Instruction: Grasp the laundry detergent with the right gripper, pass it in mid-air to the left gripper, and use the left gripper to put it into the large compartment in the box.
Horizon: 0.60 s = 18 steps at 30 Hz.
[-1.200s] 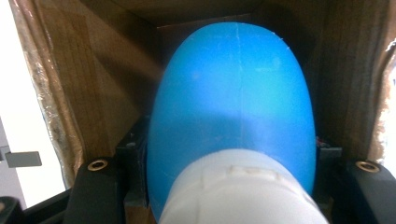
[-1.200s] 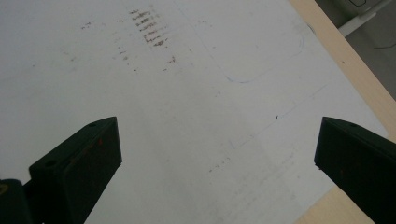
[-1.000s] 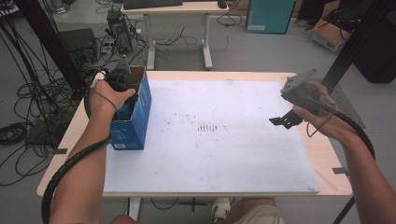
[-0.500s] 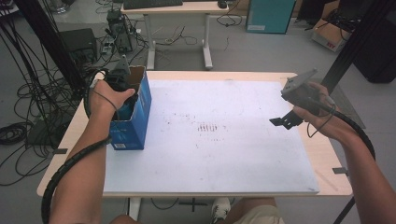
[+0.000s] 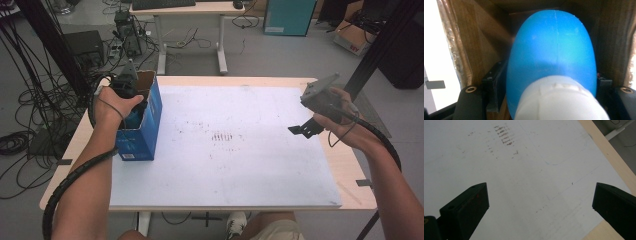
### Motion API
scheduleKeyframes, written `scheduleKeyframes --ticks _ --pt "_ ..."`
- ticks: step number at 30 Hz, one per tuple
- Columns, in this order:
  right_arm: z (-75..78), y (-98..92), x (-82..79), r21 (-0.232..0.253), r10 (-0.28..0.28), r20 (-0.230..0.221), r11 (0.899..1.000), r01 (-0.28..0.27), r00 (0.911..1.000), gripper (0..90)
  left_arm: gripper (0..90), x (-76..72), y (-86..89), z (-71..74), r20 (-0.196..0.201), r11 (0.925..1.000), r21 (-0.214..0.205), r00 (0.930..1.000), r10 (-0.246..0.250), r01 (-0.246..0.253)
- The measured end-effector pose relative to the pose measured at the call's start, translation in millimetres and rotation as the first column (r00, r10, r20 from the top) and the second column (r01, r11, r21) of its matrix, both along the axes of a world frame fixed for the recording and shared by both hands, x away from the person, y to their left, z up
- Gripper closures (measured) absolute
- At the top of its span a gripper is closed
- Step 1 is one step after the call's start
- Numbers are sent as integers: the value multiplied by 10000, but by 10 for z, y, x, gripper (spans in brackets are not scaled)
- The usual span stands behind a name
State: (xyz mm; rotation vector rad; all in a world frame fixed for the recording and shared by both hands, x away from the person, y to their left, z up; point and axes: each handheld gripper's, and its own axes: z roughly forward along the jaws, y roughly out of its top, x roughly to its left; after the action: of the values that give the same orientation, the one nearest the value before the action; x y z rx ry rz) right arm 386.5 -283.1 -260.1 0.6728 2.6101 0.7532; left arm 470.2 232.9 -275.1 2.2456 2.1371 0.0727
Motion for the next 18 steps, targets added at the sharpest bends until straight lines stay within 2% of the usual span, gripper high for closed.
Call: scheduleKeyframes --ticks 9,11,12,18 --pt "21 33 -10 15 -43 35 10000 43 10000 5 289 -33 3 123 112 10000 44 9999 -48 48" --pt "24 36 6 -14 146 87 9999 -146 9999 5 289 -42 5 149 101 10000 31 9999 -44 44" --pt "29 45 -7 0 -48 19 10000 48 10000 5 283 -47 6 165 118 10000 13 9999 -36 36" --pt "27 65 12 112 99 127 9999 -100 9999 5 260 -92 14 252 155 10000 -17 9999 -51 51"
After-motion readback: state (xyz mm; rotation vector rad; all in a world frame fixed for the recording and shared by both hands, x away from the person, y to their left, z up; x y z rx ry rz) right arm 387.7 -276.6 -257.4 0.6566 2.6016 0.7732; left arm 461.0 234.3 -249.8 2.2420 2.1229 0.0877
